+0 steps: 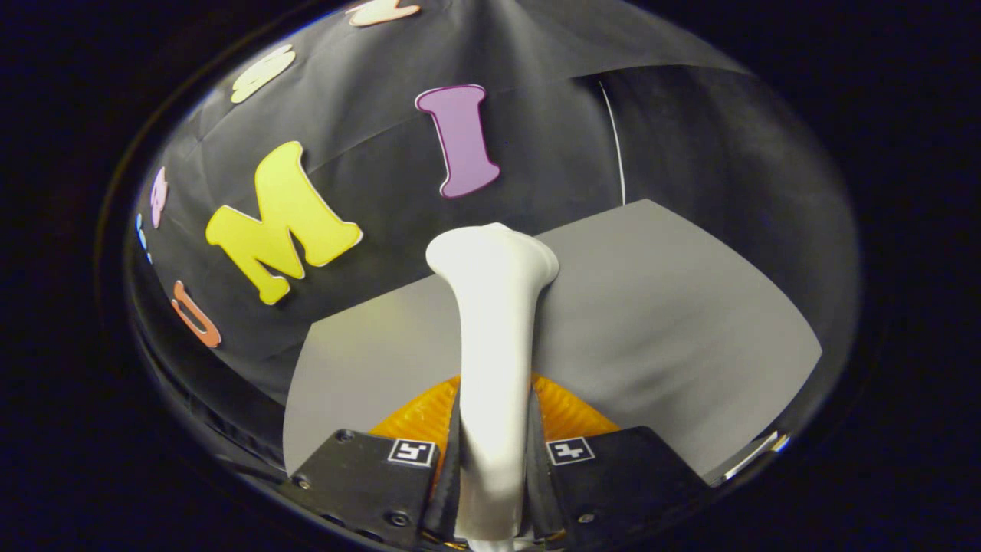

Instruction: Iron the clothes twice with a garment steamer, once on the left side and once on the right side.

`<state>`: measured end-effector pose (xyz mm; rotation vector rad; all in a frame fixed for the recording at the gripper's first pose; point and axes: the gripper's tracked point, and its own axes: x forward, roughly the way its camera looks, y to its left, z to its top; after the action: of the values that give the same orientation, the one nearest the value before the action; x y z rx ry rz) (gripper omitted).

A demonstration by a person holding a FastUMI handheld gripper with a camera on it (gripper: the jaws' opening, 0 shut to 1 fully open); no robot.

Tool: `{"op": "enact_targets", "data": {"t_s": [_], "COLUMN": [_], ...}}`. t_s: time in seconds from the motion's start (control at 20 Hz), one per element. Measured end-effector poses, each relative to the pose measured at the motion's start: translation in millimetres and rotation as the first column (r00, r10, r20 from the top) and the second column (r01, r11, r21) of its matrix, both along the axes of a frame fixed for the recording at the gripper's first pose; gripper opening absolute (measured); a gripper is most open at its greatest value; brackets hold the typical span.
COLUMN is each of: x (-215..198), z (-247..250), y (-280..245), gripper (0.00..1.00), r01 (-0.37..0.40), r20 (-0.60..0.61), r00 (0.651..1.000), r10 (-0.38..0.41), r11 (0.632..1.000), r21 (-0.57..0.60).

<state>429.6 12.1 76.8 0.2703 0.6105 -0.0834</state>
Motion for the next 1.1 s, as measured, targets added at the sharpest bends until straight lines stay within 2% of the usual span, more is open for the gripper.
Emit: {"op": "enact_targets", "data": {"t_s": [0.1, 0.25, 0.5, 0.7, 1.1], "x": [-1.2, -23.7, -63.3, -102.9, -185.3], "z": [4.2, 21.6, 51.0, 61.6, 52.6], "y": [5.0, 19.4, 45.9, 65.6, 117.0], "gripper": [0.36, 0.35, 0.35, 0.34, 0.35], "r01": [0.01, -0.01, -0.067, -0.084, -0.104], "r20": [0.037, 0.123, 0.25, 0.321, 0.386], "r00": [0.999, 0.992, 0.965, 0.941, 0.913], "r10": [-0.011, 0.008, 0.078, 0.107, 0.13], "r11": [1.0, 1.0, 0.996, 0.993, 0.991], "r21": [0.007, 0.013, -0.053, -0.086, -0.088]}}
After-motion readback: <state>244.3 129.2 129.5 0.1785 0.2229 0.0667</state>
